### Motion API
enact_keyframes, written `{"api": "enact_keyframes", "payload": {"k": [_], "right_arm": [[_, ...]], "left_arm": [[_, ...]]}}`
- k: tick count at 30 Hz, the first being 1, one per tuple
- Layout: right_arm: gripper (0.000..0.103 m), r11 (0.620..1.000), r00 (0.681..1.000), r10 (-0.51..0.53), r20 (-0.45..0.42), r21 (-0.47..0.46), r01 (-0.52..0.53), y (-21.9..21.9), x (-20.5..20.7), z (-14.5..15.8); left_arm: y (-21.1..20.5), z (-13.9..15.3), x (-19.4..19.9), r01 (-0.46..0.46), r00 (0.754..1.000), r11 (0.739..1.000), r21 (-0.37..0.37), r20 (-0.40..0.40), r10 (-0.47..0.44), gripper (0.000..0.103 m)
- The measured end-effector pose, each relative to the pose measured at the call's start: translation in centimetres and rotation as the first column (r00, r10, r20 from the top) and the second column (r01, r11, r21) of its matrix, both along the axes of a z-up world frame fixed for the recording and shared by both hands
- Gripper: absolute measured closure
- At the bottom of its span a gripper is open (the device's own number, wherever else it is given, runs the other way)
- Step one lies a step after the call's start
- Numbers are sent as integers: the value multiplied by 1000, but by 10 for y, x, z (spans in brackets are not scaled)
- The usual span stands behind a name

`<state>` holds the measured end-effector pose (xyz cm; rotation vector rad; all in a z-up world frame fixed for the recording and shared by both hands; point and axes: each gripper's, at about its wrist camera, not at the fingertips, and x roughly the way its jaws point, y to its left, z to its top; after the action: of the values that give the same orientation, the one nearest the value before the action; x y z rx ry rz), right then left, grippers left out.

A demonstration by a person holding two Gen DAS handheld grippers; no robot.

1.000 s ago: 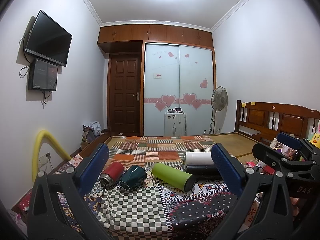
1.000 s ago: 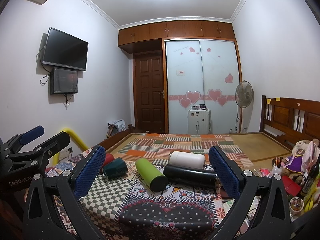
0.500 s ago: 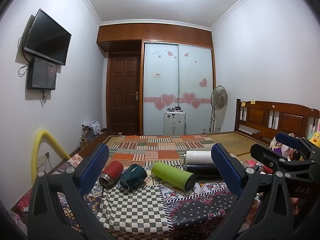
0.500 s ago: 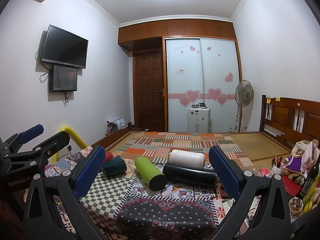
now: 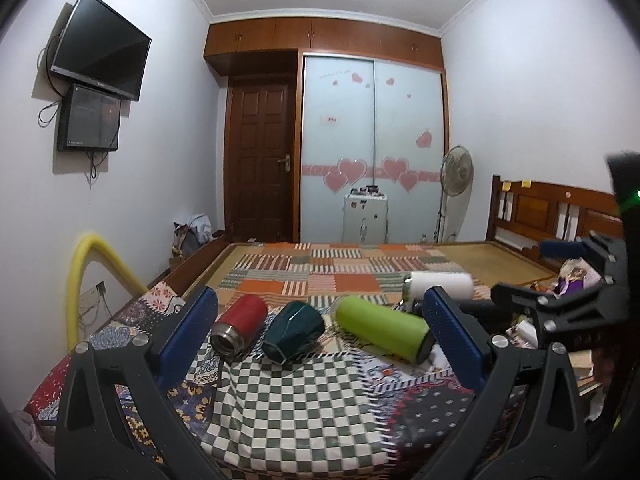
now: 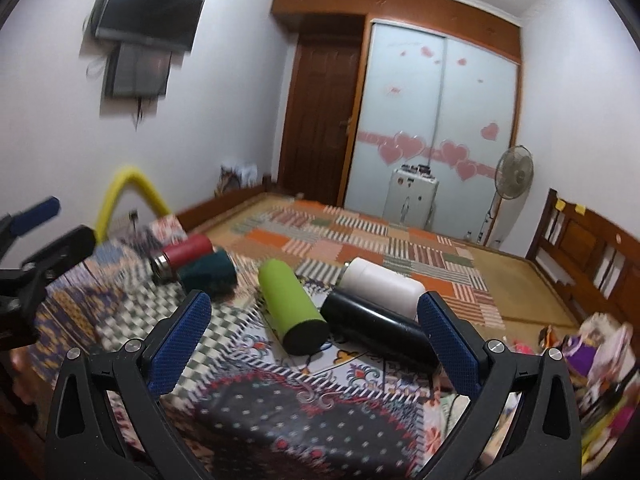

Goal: Flip cup upright
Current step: 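Move the right gripper down onto the lying lime-green bottle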

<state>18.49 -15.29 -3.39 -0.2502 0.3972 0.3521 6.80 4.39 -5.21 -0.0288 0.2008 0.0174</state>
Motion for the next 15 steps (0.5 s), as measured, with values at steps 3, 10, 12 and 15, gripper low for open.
{"api": "enact_keyframes", "payload": {"k": [3,10,12,15], "right_arm": [[0,996,996,48,-69,-76,-53,16,33,-8],[2,966,958,111,-265,-196,-167,48,102,-37],[2,960,939,121,-323,-203,-194,55,118,-44],[5,944,896,144,-421,-214,-252,67,141,-58]], "left_arm": [[7,-11,15,4,1000,1000,2,-25,-4,0],[18,-36,49,2,997,1000,-7,-81,-2,0],[22,-42,58,4,995,1000,-22,-98,-6,0],[25,-49,65,3,994,1000,-31,-110,-7,0]]}}
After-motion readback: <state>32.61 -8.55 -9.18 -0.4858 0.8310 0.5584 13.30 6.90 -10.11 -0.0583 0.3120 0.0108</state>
